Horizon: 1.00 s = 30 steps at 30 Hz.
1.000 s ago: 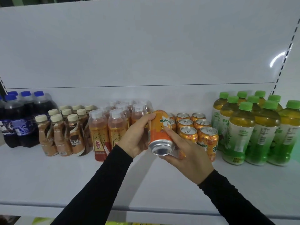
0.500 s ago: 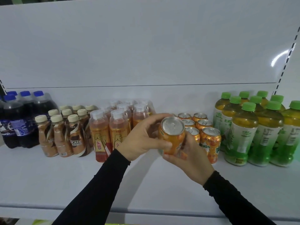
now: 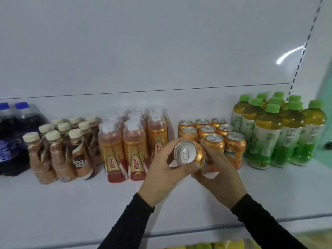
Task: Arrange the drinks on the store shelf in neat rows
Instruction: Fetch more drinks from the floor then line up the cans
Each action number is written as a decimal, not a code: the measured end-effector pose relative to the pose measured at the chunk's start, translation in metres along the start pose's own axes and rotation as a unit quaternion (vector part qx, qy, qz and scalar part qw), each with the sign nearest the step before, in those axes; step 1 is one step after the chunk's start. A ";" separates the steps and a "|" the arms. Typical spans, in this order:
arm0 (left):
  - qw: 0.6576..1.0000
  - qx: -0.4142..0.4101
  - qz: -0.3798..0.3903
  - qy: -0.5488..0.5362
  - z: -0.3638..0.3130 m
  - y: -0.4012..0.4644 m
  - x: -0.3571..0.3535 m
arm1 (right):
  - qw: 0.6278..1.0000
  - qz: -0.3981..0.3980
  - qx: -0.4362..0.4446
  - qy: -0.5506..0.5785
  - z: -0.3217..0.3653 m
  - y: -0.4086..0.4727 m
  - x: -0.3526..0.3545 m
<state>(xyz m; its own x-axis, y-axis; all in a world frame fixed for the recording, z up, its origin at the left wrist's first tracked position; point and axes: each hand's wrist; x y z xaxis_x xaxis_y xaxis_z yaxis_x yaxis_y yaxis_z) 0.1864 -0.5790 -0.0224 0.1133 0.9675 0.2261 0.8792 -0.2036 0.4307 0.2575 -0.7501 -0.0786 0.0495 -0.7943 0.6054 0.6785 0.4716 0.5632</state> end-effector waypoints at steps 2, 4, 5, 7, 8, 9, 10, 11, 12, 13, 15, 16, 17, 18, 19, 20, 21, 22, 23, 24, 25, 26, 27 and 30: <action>1.000 0.000 0.004 -0.026 0.009 -0.001 -0.005 | 0.999 -0.003 -0.029 -0.026 0.003 -0.014 0.002; 0.997 0.013 0.020 -0.068 0.013 0.002 -0.011 | 0.997 -0.011 -0.052 -0.052 0.003 -0.029 0.011; 0.996 0.021 0.030 -0.087 0.015 0.004 -0.016 | 0.996 -0.014 -0.064 -0.064 0.003 -0.037 0.017; 0.993 0.025 0.040 -0.111 0.015 0.008 -0.031 | 0.992 -0.024 -0.085 -0.090 0.005 -0.056 0.035; 0.992 0.026 0.043 -0.119 0.014 0.010 -0.040 | 0.989 -0.034 -0.094 -0.106 0.006 -0.067 0.046; 0.991 0.026 0.045 -0.125 0.014 0.013 -0.050 | 0.985 -0.044 -0.103 -0.128 0.006 -0.079 0.057; 0.990 0.024 0.051 -0.129 0.012 0.015 -0.062 | 0.980 -0.051 -0.115 -0.156 0.004 -0.093 0.070; 0.989 0.022 0.058 -0.132 0.011 0.017 -0.075 | 0.973 -0.058 -0.124 -0.188 0.002 -0.108 0.082; 0.988 0.022 0.068 -0.136 0.010 0.019 -0.089 | 0.965 -0.068 -0.129 -0.217 -0.002 -0.124 0.095; 0.987 0.023 0.077 -0.142 0.008 0.020 -0.105 | 0.958 -0.081 -0.136 -0.239 -0.006 -0.141 0.109; 0.982 0.024 0.095 -0.163 0.004 0.024 -0.140 | 0.943 -0.102 -0.159 -0.274 -0.014 -0.179 0.139; 0.979 0.025 0.106 -0.174 0.003 0.026 -0.159 | 0.934 -0.109 -0.172 -0.293 -0.017 -0.200 0.156; 0.976 0.029 0.116 -0.184 0.002 0.028 -0.181 | 0.925 -0.114 -0.182 -0.313 -0.021 -0.221 0.173; 0.973 0.035 0.124 -0.193 0.001 0.029 -0.203 | 0.915 -0.117 -0.193 -0.334 -0.024 -0.244 0.191; 0.970 0.042 0.132 -0.201 0.001 0.031 -0.227 | 0.905 -0.119 -0.208 -0.351 -0.027 -0.267 0.209; 0.967 0.048 0.140 -0.205 0.001 0.031 -0.251 | 0.895 -0.120 -0.229 -0.364 -0.030 -0.290 0.227; 0.966 0.053 0.148 -0.203 0.002 0.031 -0.277 | 0.884 -0.120 -0.253 -0.373 -0.033 -0.314 0.245; 0.966 0.055 0.157 -0.198 0.004 0.031 -0.303 | 0.874 -0.120 -0.276 -0.382 -0.036 -0.337 0.262; 0.965 0.058 0.168 -0.191 0.006 0.031 -0.329 | 0.864 -0.120 -0.296 -0.390 -0.039 -0.359 0.277; 0.963 0.063 0.183 -0.188 0.008 0.031 -0.356 | 0.853 -0.120 -0.317 -0.396 -0.042 -0.382 0.292; 0.960 0.068 0.201 -0.185 0.010 0.031 -0.383 | 0.843 -0.122 -0.338 -0.401 -0.045 -0.404 0.305; 0.956 0.071 0.221 -0.179 0.013 0.031 -0.409 | 0.831 -0.122 -0.358 -0.408 -0.048 -0.426 0.317; 0.952 0.076 0.244 -0.169 0.015 0.031 -0.435 | 0.819 -0.120 -0.378 -0.413 -0.052 -0.447 0.329; 0.933 0.090 0.318 -0.145 0.026 0.033 -0.512 | 0.798 -0.127 -0.435 -0.398 -0.069 -0.502 0.359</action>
<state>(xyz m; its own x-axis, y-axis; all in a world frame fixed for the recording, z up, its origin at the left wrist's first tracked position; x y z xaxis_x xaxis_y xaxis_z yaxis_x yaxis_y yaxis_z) 0.1699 -1.0775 -0.1467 0.7354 0.6652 0.1295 0.6525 -0.7466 0.1299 -0.0154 -1.2983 -0.1831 -0.4162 -0.1644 0.8943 0.8616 -0.3856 0.3301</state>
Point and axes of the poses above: each hand's wrist, its own y-axis towards the middle knuckle, its own x-axis out of the back of the hand, z = x × y, and after that the axes turned 12 degrees about z, right-handed
